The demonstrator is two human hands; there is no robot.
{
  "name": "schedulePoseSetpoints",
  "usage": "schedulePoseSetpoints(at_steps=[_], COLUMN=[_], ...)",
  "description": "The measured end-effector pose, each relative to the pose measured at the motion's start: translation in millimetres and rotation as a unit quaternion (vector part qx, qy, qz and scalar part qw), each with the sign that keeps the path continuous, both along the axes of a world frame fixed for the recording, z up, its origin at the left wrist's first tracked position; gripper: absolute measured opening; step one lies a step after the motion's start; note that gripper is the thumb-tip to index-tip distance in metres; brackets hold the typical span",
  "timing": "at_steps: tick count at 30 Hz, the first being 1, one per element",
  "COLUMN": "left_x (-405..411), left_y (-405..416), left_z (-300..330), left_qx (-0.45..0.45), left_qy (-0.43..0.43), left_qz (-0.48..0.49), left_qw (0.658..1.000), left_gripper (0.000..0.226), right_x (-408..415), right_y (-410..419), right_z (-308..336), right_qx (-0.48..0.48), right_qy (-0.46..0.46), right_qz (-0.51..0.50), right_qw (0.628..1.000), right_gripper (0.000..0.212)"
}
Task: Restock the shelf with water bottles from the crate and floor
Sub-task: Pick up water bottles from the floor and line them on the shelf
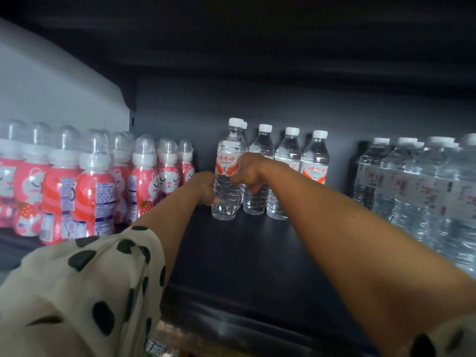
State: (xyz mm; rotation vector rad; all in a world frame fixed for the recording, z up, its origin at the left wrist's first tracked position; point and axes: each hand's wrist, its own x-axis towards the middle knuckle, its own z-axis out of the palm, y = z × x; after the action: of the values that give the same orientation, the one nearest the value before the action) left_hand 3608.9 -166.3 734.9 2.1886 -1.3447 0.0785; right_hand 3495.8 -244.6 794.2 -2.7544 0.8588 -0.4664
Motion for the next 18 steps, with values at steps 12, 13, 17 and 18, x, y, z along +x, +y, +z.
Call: schedulePoseSetpoints(at_steps=[12, 13, 17, 18], left_x=[-1, -2, -11, -15], left_y=[2, 4, 19, 24], left_z=[0, 1, 7, 8], left_qx=[0.001, 0.004, 0.028, 0.032], left_qy=[-0.017, -0.019, -0.034, -0.039], left_qz=[0.009, 0.01, 0.013, 0.016], left_qw=[1.0, 1.0, 0.999, 0.999], left_gripper=[0.034, 0.034, 0.031, 0.031], right_x=[1, 1, -5, -9], right_y=[1, 3, 14, 18], right_z=[1, 0, 1, 1], right_qx=[-0.065, -0.07, -0.084, -0.091], right_qy=[0.029, 0.033, 0.044, 0.046], right_qz=[-0.013, -0.016, -0.026, -0.025], right_qw=[0.997, 0.997, 0.995, 0.994], right_gripper=[0.039, 0.04, 0.044, 0.044])
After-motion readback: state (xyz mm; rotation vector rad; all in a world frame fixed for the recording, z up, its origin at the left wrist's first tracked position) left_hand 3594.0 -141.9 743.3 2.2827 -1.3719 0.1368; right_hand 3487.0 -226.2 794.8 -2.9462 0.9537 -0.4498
